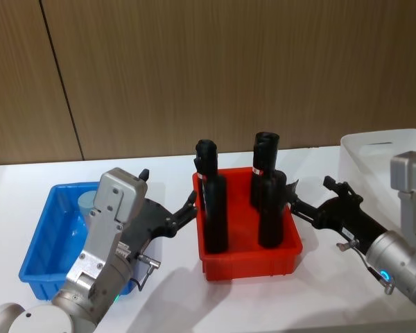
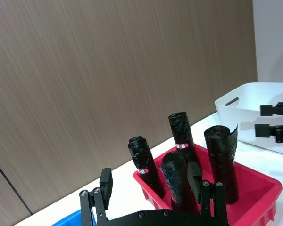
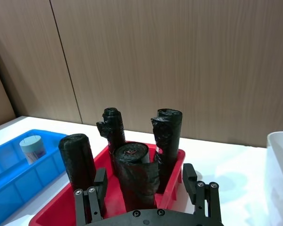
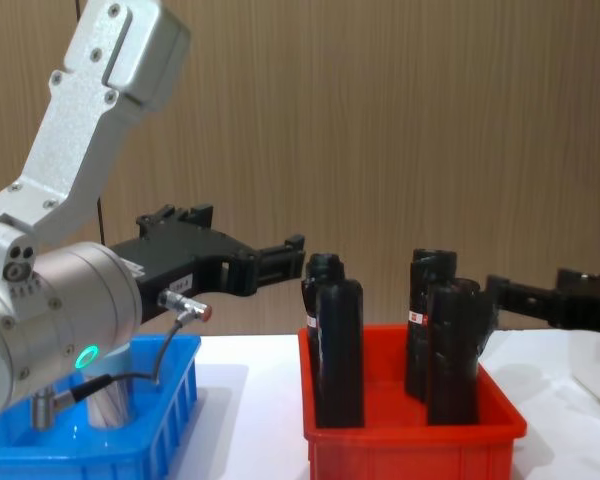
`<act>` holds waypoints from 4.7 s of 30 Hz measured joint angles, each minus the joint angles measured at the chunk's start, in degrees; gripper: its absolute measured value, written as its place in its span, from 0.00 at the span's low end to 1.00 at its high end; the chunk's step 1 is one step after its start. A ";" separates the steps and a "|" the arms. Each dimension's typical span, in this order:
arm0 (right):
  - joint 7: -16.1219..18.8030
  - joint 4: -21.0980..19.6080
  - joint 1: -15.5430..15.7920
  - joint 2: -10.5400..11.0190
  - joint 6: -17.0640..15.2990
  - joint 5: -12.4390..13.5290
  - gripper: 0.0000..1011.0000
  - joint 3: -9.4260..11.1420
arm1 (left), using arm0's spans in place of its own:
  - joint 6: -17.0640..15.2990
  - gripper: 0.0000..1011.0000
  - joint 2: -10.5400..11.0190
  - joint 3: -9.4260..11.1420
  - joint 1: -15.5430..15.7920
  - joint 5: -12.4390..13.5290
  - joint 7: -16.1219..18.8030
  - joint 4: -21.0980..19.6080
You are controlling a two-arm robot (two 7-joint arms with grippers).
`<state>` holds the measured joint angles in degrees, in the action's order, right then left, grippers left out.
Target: Pick the cotton swabs from the blue box and place them into the white box.
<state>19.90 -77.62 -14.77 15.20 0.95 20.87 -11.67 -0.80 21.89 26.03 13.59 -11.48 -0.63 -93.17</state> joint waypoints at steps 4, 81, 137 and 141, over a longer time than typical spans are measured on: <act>1.45 3.09 -2.04 -0.73 0.59 0.13 0.99 -0.19 | 0.00 0.99 0.00 0.00 0.00 0.00 0.00 0.00; 9.46 29.09 -18.86 -7.31 6.26 -2.72 0.58 -3.65 | 0.01 0.99 0.00 0.00 0.00 0.00 0.01 0.00; -9.90 -12.76 -2.86 6.94 -3.98 -3.03 0.54 6.54 | 0.00 0.99 0.00 0.00 0.00 0.00 0.01 -0.01; -11.15 -12.84 -2.09 7.87 -4.54 -3.06 0.54 7.42 | 0.01 0.99 0.00 0.00 0.00 0.00 0.01 -0.01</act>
<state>8.75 -90.46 -16.85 23.08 -3.58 17.80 -4.24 -0.79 21.89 26.03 13.59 -11.48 -0.62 -93.18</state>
